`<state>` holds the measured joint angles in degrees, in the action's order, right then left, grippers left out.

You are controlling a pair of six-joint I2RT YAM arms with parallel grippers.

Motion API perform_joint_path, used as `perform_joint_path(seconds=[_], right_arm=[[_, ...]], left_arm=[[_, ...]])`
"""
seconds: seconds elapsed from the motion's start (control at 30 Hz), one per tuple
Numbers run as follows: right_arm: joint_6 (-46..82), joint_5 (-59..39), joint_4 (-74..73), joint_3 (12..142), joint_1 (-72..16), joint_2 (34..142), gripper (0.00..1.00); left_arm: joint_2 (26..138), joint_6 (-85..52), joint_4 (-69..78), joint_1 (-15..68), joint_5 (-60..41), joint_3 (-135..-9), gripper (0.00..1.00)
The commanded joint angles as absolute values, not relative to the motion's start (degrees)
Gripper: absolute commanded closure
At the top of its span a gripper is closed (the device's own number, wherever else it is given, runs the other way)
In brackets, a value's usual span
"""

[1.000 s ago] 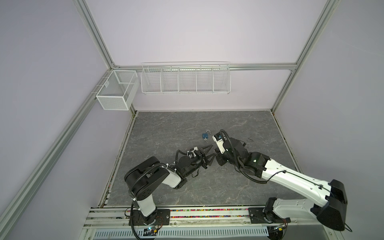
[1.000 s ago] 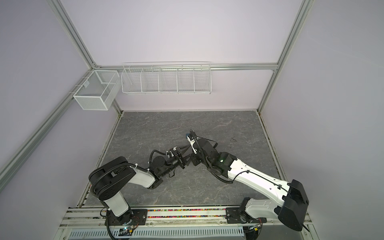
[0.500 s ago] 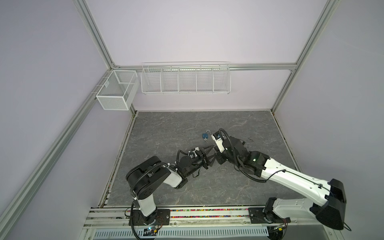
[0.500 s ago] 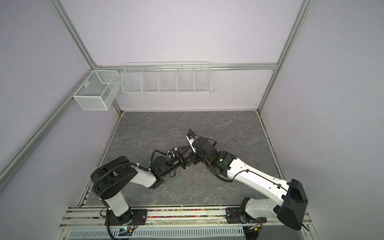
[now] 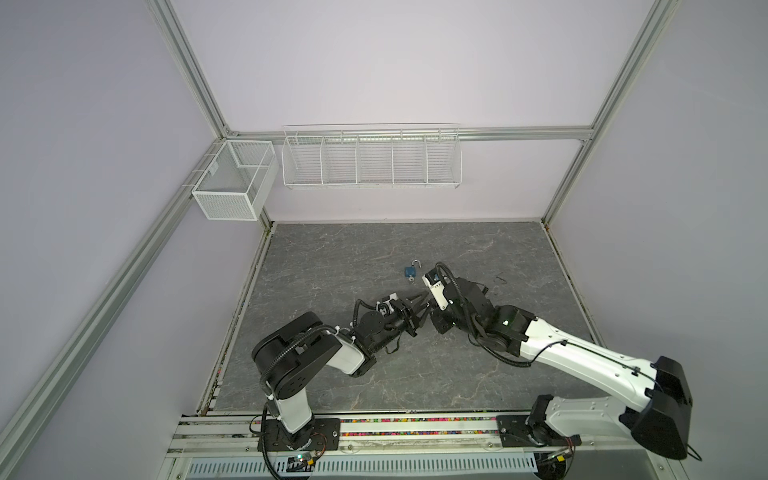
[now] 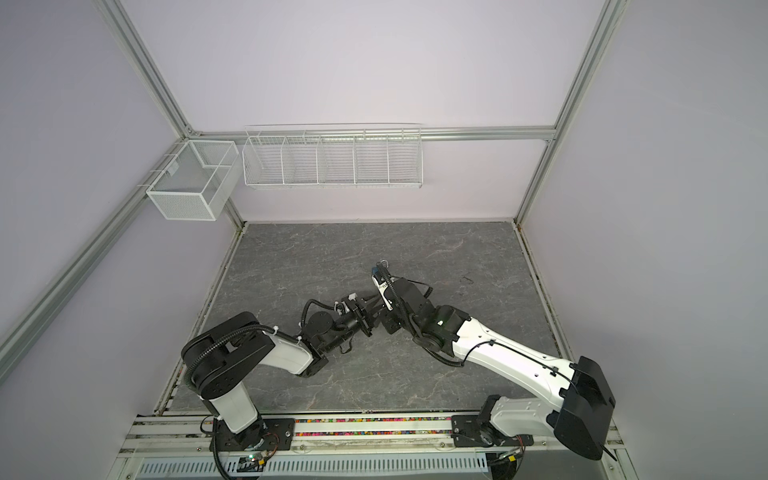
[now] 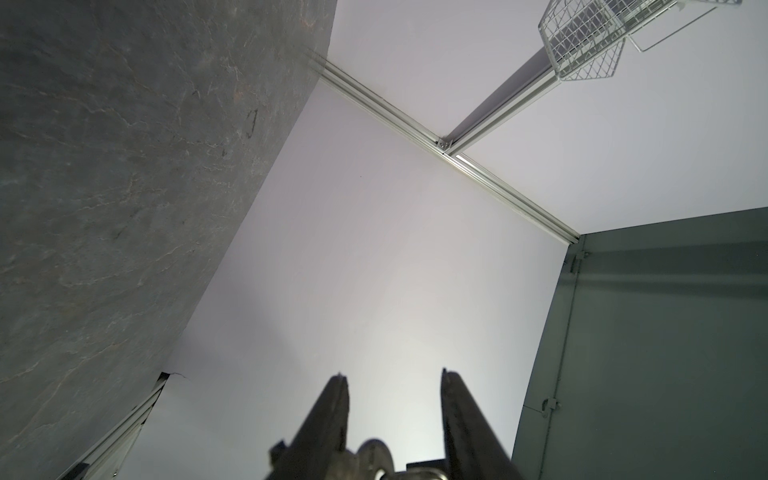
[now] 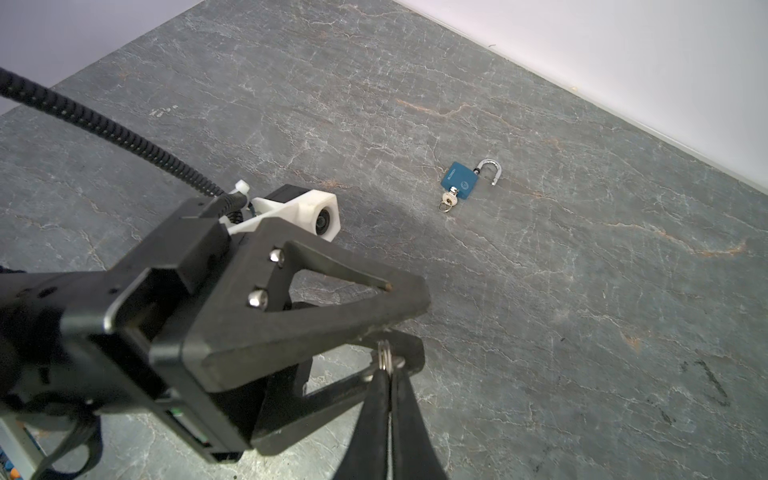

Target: Unlock with the key

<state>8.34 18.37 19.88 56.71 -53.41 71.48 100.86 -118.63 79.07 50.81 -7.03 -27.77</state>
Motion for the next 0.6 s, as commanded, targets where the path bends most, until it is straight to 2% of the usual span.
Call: perform_joint_path(seconds=[0.0,0.33,0.47,0.57], right_arm=[[8.50,18.76,19.76,55.64,-53.79,69.18,0.93],[8.33,19.07,20.27,54.57,-53.79,67.52,0.93],[8.26,19.07,20.29,54.24,-53.83,67.41,0.93],[8.34,19.30,20.25,54.03,-53.79,67.24,0.93]], left_arm=[[101.84,-120.32,81.12,51.02,-6.56,-28.53,0.74],[102.31,-119.79,81.17,50.95,-6.59,-29.36,0.87],[102.14,-119.60,81.12,50.98,-6.35,-29.35,0.99],[102.13,-119.44,81.12,50.85,-6.24,-29.30,1.00]])
